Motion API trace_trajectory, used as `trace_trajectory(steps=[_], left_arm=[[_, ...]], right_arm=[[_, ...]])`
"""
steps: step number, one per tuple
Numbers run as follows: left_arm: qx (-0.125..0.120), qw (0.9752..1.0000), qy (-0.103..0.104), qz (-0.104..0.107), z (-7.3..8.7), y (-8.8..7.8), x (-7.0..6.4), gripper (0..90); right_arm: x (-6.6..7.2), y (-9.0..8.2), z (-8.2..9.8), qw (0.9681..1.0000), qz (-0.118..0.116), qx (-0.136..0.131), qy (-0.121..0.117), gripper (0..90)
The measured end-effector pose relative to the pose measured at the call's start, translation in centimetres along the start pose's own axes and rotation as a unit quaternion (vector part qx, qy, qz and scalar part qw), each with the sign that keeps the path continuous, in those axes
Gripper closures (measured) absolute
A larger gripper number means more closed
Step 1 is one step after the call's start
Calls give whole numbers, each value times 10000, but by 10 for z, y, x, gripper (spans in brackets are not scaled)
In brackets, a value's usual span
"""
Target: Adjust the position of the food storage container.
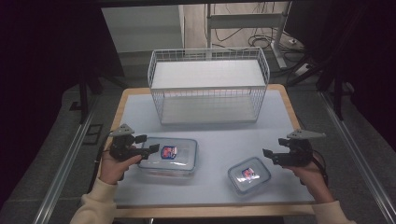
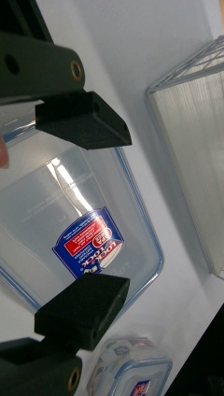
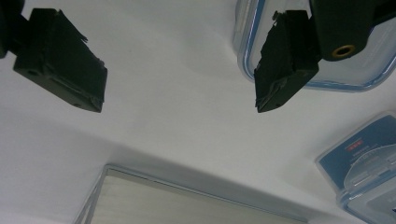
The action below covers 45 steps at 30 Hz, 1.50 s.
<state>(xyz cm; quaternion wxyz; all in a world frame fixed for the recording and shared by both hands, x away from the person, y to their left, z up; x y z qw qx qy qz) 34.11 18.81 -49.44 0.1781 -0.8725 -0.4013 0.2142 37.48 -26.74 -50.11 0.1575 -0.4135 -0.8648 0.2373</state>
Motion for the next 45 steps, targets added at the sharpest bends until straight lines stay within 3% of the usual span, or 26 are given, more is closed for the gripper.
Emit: trace_trajectory(steps=[3,8,9,11,13,17,18,19,21,22,23,24,27,28,29,30,32,39,45], left_arm=[[18,10000,13,-1,0,-1,-2,309],[15,9997,104,199,-1,-3,-11,627],[28,9994,111,327,-1,-3,-14,627],[184,9980,181,574,2,-3,-26,788],[256,9973,216,653,4,-3,-30,846],[581,9937,409,863,13,1,-51,896],[734,9914,558,929,17,3,-61,897],[734,9914,558,929,17,3,-61,898],[871,9883,710,1035,21,7,-73,898],[871,9883,710,1035,21,7,-73,898],[960,9863,749,1117,26,12,-80,898],[960,9863,749,1117,26,12,-80,898],[1153,9828,864,1157,36,21,-87,898],[1153,9828,864,1157,36,21,-87,898],[1190,9815,885,1211,38,23,-90,899],[1320,9785,942,1278,45,29,-95,899],[1405,9768,1013,1263,49,32,-98,899],[1494,9762,1055,1166,57,40,-99,899],[1628,9736,1063,1196,63,50,-103,900]], right_arm=[[0,0,0,10000,-2,6,-15,172],[0,-1,0,10000,8,-1,6,172],[0,-1,0,10000,8,-1,6,172],[-3,-1,2,10000,37,19,18,172],[-3,-1,2,10000,43,23,29,172],[-3,-1,3,10000,38,34,28,172],[-3,-1,3,10000,40,39,24,172],[-3,-1,3,10000,40,39,24,172],[-3,-1,3,10000,49,49,28,172],[-3,-1,3,10000,44,55,33,172],[-3,-1,4,10000,47,60,40,172],[-3,0,4,10000,52,64,37,172],[-3,0,5,9999,57,82,29,172],[-3,0,5,9999,55,93,22,172],[-3,1,5,9999,52,99,10,171],[-3,1,6,9999,62,107,1,172],[-3,1,6,9999,70,117,-2,171],[-1,2,7,9999,42,142,-17,171],[-2,5,9,9998,52,201,-18,172]])
Point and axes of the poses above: each handheld gripper's, and its own axes: y roughly forward along the jaws, z roughly out of its underside, x roughly to its left, the point moved 7 cm from there along y, roughly forward along the jaws, and after that the axes turned 5 degrees about -x, right-handed, at the moved point
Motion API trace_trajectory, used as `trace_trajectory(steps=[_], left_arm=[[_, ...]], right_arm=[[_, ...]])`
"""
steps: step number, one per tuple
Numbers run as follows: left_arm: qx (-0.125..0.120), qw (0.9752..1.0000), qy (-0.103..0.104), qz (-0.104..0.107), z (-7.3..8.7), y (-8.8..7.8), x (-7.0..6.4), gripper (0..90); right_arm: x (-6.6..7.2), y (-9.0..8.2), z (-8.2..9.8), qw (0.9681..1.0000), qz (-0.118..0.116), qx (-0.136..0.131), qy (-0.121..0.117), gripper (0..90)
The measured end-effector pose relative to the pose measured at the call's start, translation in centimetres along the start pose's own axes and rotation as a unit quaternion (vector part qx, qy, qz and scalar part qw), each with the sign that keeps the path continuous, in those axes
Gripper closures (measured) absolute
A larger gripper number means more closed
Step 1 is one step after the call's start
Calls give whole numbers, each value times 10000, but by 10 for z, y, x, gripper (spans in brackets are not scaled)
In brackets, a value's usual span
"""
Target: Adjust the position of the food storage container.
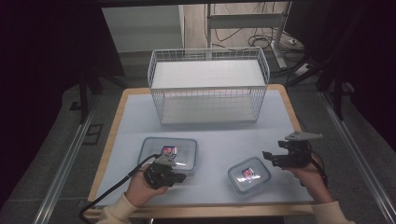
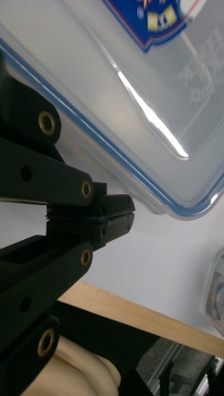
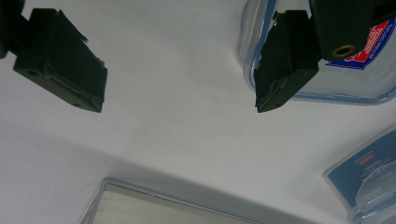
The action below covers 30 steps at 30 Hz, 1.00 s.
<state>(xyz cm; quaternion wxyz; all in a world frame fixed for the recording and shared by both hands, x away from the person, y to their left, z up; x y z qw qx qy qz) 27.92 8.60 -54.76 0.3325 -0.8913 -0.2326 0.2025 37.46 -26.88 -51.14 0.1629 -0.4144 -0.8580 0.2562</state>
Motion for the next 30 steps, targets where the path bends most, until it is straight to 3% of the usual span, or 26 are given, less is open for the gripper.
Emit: trace_trajectory(steps=[7,9,15,21,25,30], left_arm=[[84,10000,50,8,-3,10,0,900],[113,9998,126,-86,-7,14,1,900],[150,9999,-46,-45,-14,27,4,900],[76,9997,-204,-96,-22,31,8,900],[87,9997,-203,-127,-24,33,9,898],[-82,9997,-153,-142,-26,22,3,897]], right_arm=[[1,0,0,10000,-7,16,-26,171],[1,1,0,10000,-5,28,-8,171],[1,3,3,9999,-3,101,-23,171],[1,4,3,9999,-6,111,-20,171],[2,5,4,9999,-11,128,-12,171],[1,5,4,9999,-8,129,-24,171]])
Point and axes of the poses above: each handheld gripper's, and its own axes: y roughly forward along the jaws, z roughly out of its underside, x roughly to its left, the point moved 7 cm from there along y, roughly forward along the jaws, and after that the axes turned 5 degrees about -x, right-handed, at the moved point
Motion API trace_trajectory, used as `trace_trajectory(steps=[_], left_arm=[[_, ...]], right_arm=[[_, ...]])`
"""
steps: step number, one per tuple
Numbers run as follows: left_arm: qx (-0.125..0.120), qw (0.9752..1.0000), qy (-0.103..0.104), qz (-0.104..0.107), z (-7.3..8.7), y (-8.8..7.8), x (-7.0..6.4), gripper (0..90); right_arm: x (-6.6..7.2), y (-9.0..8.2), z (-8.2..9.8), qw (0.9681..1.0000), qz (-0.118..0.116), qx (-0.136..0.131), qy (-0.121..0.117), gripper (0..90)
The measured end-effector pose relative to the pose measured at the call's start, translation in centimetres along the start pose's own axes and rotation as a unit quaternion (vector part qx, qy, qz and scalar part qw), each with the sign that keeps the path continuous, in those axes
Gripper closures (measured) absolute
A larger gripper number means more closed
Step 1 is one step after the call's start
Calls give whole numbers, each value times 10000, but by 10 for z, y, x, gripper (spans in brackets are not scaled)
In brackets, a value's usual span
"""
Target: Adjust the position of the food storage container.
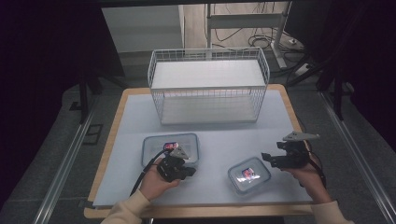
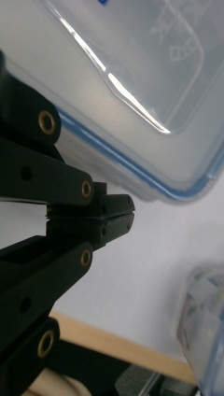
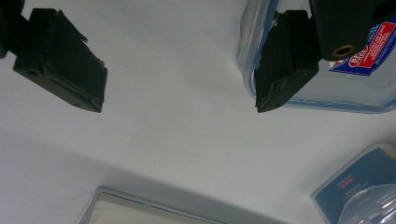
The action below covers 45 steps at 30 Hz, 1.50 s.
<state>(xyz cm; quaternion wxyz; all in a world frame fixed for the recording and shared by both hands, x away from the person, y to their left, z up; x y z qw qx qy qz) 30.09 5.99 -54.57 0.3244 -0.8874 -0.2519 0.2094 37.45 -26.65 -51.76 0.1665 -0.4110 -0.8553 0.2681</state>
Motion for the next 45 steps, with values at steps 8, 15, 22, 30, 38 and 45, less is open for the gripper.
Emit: trace_trajectory(steps=[8,15,22,30,38,45], left_arm=[[-678,9970,-232,-307,6,-67,13,897],[-972,9873,-877,-903,24,-107,64,897],[-900,9786,-1462,-1135,49,-115,103,897],[-975,9733,-1712,-1182,60,-123,117,899],[-781,9713,-1854,-1268,75,-118,129,899],[-597,9727,-1951,-1108,80,-100,130,899]], right_arm=[[-3,-4,-1,10000,42,-44,21,171],[-5,-7,-3,9999,57,-92,24,171],[-5,-6,-2,9999,64,-73,36,171],[-6,-6,-1,9999,86,-60,12,171],[-7,-5,0,9999,107,-43,17,171],[-6,-4,1,9999,118,-9,-2,171]])
Point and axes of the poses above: each handheld gripper's, and its own axes: y roughly forward along the jaws, z roughly out of its underside, x roughly to its left, the point moved 7 cm from there along y, roughly forward along the jaws, and after that the axes turned 5 degrees about -x, right-handed, at the moved point
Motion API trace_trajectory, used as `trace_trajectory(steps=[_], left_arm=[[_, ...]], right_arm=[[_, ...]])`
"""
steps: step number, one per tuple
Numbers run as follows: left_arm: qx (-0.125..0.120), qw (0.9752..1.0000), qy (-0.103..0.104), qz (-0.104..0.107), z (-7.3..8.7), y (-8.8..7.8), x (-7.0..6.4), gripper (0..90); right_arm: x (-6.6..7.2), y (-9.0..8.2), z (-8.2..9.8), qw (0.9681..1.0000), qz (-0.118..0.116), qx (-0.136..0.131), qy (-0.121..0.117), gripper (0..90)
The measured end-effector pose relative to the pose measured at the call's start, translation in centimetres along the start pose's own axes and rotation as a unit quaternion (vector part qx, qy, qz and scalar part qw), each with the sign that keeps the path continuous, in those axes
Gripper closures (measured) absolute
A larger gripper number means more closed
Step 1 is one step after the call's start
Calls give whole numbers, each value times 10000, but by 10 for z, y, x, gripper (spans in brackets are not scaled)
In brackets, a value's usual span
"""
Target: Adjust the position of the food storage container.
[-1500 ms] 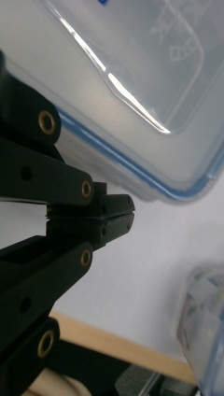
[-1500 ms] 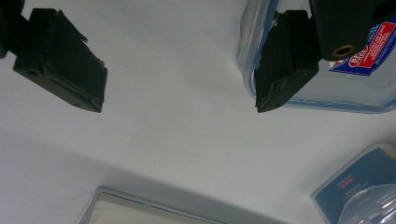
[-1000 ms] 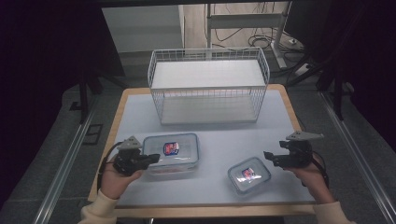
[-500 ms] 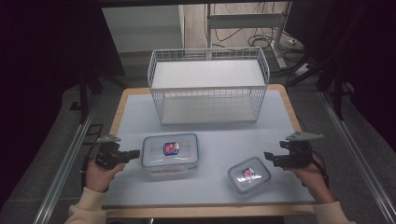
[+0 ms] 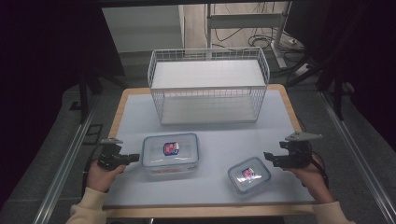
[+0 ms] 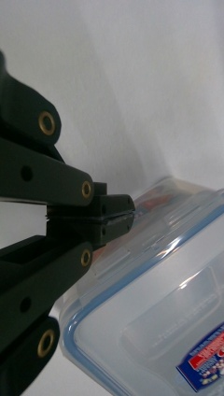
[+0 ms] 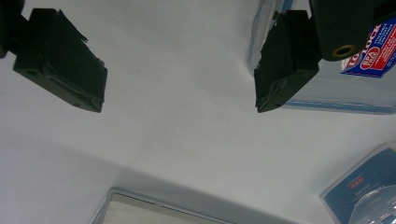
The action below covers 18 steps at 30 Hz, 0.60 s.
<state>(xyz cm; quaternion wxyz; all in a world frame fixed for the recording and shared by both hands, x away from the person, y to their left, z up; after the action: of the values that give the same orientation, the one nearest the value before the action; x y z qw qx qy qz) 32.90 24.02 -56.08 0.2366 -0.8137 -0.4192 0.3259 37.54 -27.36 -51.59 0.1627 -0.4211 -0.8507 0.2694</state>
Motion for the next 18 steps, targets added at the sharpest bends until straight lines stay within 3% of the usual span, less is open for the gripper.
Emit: trace_trajectory(steps=[1,6,11,18], left_arm=[[11,10000,-14,97,0,2,-3,899],[110,9999,20,8,2,9,-7,898],[176,9998,-11,86,-3,15,-14,898],[295,9991,229,220,-18,38,-34,898]], right_arm=[[0,0,0,10000,3,1,-2,171],[0,0,0,10000,9,-1,-8,171],[1,1,0,10000,-7,19,-25,171],[3,3,0,10000,-42,27,-38,171]])
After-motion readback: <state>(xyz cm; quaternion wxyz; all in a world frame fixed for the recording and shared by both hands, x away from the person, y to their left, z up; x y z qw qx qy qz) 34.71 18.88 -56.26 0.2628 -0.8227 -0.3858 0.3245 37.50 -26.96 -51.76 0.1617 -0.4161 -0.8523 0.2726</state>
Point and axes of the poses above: each handheld gripper's, and its own axes: y roughly forward along the jaws, z roughly out of its underside, x roughly to its left, the point moved 7 cm from there along y, roughly forward along the jaws, and after that the axes turned 5 degrees about -x, right-handed, at the moved point
